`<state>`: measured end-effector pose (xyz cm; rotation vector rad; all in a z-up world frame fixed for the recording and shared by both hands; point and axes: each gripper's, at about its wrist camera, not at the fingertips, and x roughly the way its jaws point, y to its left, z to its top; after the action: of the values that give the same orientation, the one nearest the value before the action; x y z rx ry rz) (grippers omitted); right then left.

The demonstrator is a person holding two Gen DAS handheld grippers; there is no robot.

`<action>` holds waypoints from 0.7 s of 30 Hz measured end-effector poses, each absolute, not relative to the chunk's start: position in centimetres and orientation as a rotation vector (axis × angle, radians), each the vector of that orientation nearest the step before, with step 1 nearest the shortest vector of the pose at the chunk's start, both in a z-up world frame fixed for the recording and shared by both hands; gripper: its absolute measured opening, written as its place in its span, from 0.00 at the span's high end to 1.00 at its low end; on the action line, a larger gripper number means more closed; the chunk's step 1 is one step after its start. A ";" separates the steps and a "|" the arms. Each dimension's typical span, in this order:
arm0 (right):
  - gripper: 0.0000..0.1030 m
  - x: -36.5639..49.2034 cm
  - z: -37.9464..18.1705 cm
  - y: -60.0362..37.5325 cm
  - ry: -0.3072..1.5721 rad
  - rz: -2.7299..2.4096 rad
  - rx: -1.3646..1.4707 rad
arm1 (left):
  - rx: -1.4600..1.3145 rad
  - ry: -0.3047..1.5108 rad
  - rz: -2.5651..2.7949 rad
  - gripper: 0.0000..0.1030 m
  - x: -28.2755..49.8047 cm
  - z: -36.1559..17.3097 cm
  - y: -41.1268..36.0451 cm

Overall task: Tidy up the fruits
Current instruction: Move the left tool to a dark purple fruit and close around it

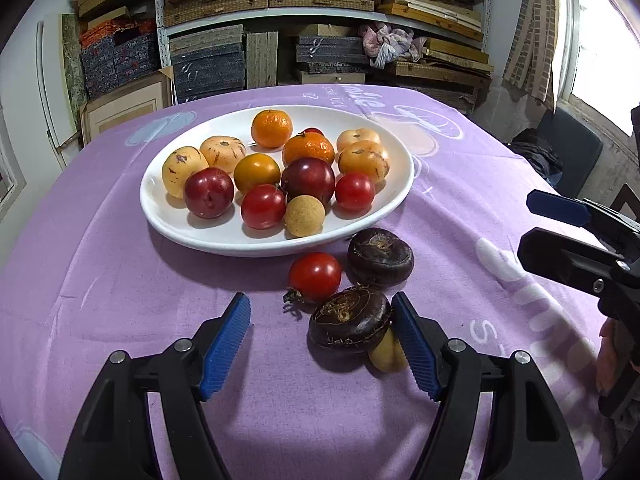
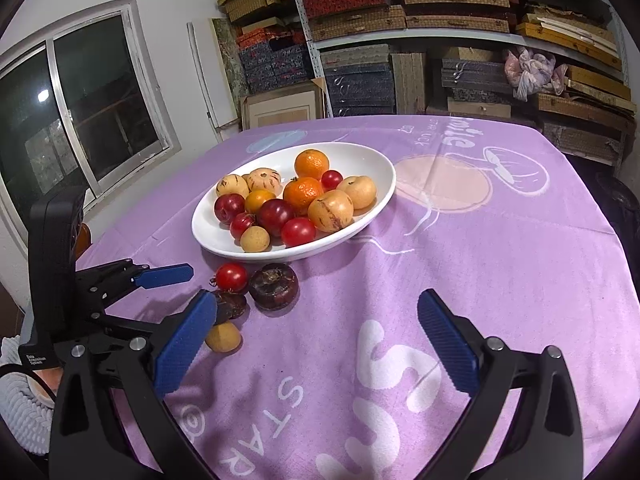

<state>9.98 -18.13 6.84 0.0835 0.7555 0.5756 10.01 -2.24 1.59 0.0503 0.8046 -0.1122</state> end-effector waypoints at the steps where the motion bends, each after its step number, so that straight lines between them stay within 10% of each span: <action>1: 0.04 10.0 6.7 -18.0 0.761 0.579 0.079 | 0.057 0.805 -0.101 0.26 10.1 1.5 -2.0; 21: 0.04 9.6 5.9 -16.0 0.785 0.635 0.007 | 0.026 0.861 -0.119 0.23 7.3 1.0 2.9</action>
<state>9.56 -15.97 5.87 0.0065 0.7854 0.6349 7.28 2.92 0.96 0.0258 0.8614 -0.1193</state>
